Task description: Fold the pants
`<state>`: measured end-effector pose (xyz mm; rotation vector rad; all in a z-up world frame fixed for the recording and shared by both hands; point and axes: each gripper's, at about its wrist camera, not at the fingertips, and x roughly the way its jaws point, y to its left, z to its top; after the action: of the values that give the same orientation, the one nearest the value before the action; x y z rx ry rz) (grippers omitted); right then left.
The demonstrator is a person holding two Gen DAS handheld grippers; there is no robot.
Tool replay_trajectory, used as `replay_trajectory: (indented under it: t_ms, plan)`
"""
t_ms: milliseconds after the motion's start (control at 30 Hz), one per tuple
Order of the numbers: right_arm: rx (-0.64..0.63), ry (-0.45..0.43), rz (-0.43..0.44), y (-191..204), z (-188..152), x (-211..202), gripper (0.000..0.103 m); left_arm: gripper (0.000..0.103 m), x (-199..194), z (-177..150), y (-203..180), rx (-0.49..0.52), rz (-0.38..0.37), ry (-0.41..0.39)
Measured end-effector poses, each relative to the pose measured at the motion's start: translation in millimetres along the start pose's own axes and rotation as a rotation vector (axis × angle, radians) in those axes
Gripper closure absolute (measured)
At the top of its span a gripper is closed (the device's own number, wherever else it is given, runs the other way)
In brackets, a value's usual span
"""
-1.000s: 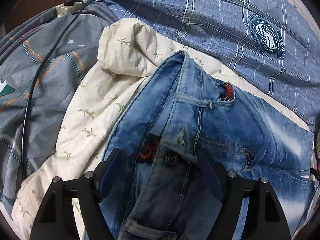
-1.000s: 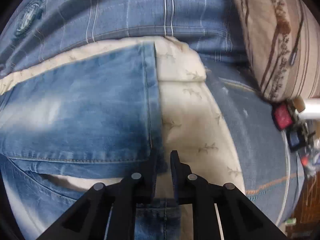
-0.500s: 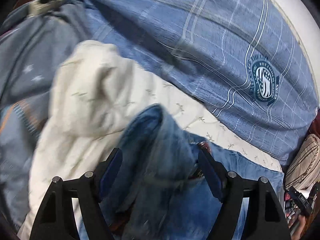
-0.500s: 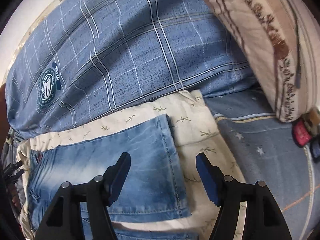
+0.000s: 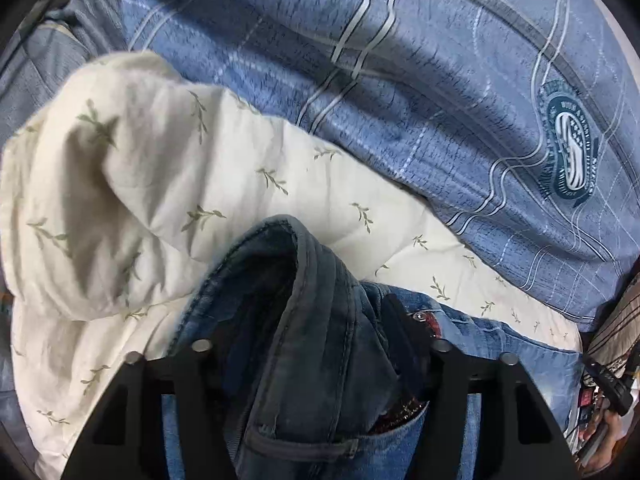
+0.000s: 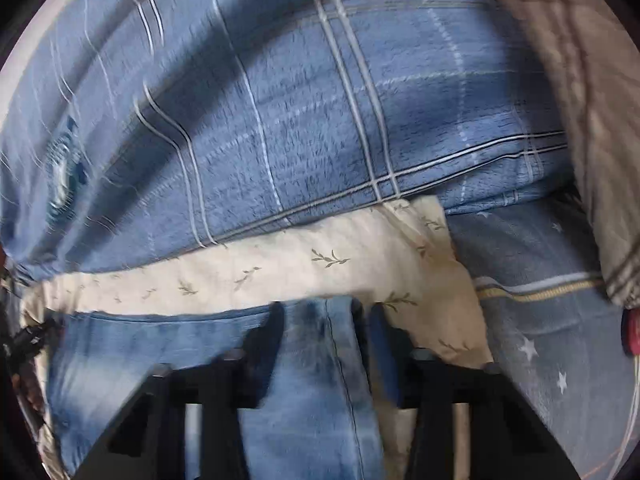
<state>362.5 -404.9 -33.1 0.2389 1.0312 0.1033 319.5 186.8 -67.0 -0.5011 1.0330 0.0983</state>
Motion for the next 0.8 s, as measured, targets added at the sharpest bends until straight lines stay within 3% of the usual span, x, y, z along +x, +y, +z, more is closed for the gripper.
replay_trajectory:
  t_ms: [33, 67, 100, 133, 267, 400, 667, 800]
  plan:
    - [-0.007, 0.008, -0.023, 1, 1, 5, 0.073, 0.063, 4, 1, 1, -0.003, 0.003, 0.019]
    - [-0.014, 0.003, -0.038, 3, 0, 7, 0.082, 0.07, 7, 1, 1, -0.007, 0.011, 0.026]
    - [-0.033, -0.003, -0.067, 6, -1, 8, 0.084, 0.076, 9, -1, 1, -0.007, 0.012, 0.029]
    - [-0.044, -0.008, -0.077, 7, -3, 8, 0.085, 0.088, 11, -1, 0, -0.005, 0.009, 0.037]
    - [-0.104, -0.061, -0.144, 22, -11, -2, 0.09, 0.091, 10, -3, -9, 0.016, 0.031, 0.007]
    - [-0.101, -0.109, -0.158, 24, -15, -21, 0.09, 0.092, -10, -9, -16, 0.031, 0.007, -0.046]
    - [-0.027, -0.203, -0.109, 19, -31, -74, 0.091, 0.092, -83, -32, -8, 0.034, -0.092, -0.134]
    - [0.03, -0.254, -0.059, 12, -54, -122, 0.091, 0.092, -133, -64, 6, 0.021, -0.15, -0.172]
